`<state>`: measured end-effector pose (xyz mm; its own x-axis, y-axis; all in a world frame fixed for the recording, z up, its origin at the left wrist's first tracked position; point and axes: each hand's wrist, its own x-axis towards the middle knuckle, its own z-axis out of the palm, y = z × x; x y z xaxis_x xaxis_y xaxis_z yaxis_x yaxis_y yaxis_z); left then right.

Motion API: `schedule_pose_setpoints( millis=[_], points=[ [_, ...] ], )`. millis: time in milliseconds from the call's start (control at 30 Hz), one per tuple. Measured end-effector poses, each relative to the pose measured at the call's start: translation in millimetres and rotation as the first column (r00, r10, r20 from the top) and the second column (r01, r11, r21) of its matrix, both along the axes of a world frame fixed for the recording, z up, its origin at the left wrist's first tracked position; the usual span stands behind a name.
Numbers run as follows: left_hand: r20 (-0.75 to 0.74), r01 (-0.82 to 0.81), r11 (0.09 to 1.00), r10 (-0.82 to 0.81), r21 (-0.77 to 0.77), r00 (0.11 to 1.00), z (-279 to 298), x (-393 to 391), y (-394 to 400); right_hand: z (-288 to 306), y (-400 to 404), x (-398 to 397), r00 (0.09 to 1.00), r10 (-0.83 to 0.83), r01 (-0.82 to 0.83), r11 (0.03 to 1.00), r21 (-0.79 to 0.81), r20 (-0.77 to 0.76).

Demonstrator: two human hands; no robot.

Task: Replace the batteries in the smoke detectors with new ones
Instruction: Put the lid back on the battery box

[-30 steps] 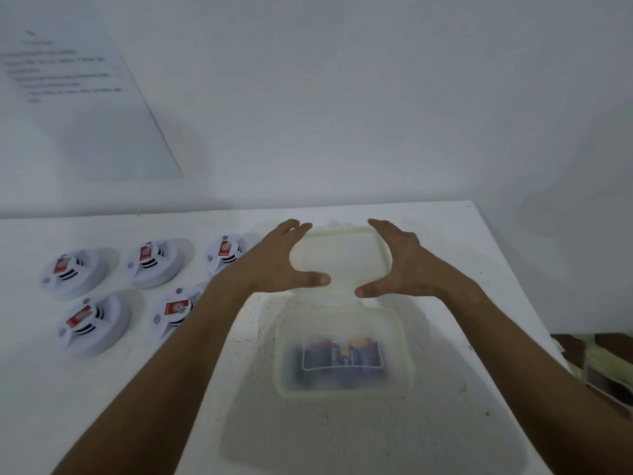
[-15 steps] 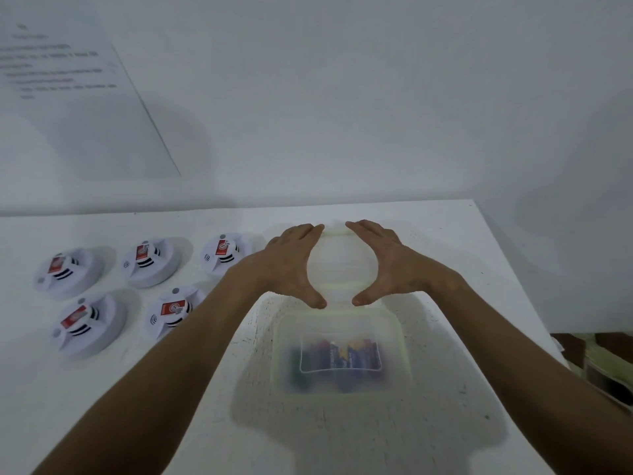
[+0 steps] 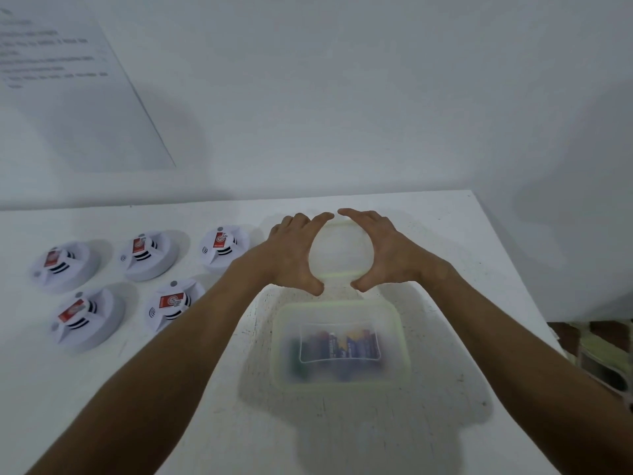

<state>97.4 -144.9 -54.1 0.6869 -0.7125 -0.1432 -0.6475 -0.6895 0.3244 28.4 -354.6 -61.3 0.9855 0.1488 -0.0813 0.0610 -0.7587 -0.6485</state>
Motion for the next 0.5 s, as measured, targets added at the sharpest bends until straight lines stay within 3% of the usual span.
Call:
schedule_pose_setpoints(
  millis=[500],
  points=[
    [0.009,-0.033,0.998,0.034,-0.045,0.999,-3,-2,0,-10,-3,-1,0.999,-0.029,0.027,0.998,0.061,0.021]
  ],
)
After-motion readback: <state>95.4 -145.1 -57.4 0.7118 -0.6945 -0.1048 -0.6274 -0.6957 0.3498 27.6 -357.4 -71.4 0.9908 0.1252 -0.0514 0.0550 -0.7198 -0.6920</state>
